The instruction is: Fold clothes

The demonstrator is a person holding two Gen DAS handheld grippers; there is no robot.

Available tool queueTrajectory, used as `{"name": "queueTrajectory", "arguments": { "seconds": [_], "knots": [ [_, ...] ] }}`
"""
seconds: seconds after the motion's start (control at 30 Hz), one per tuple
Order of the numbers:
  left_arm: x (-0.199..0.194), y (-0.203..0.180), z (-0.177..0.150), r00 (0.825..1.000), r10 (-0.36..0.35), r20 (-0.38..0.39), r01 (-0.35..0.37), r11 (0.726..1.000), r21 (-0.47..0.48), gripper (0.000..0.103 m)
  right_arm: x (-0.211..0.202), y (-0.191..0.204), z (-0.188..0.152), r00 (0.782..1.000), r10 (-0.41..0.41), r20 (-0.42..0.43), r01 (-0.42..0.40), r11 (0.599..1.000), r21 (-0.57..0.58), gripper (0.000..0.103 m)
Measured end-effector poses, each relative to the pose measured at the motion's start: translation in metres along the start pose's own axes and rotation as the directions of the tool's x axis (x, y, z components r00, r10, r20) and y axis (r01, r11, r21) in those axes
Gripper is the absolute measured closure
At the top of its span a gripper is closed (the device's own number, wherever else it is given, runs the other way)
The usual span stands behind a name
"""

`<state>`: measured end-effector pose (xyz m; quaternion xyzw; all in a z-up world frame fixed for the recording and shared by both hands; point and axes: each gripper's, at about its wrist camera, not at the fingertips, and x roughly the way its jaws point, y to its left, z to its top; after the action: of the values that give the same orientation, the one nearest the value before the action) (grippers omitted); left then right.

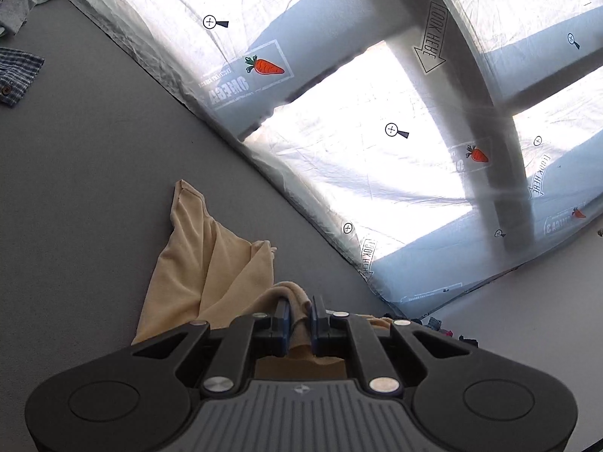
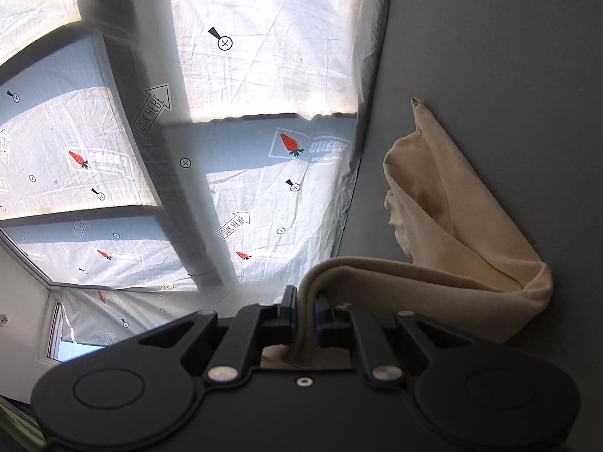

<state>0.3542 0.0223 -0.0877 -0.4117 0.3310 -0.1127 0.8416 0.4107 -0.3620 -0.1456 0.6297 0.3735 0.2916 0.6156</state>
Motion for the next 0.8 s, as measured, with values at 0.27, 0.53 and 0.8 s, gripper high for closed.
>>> {"name": "queueTrajectory", "arguments": {
  "seconds": [0.27, 0.53, 0.8],
  "knots": [
    [0.090, 0.032, 0.057, 0.990, 0.129, -0.048, -0.131, 0.991, -0.032, 0.092, 0.068, -0.042, 0.072, 0.998, -0.057, 0.006, 0.056, 0.990, 0.127, 0.093],
    [0.163, 0.069, 0.078, 0.971, 0.205, -0.126, -0.220, 0.969, -0.116, 0.090, 0.113, -0.093, 0.103, 0.984, -0.174, 0.021, 0.162, 0.947, 0.278, 0.085],
    [0.163, 0.070, 0.097, 0.978, 0.197, -0.069, -0.203, 0.975, -0.095, 0.060, 0.112, -0.096, 0.105, 0.986, -0.157, 0.055, 0.130, 0.934, 0.332, 0.065]
  ]
}}
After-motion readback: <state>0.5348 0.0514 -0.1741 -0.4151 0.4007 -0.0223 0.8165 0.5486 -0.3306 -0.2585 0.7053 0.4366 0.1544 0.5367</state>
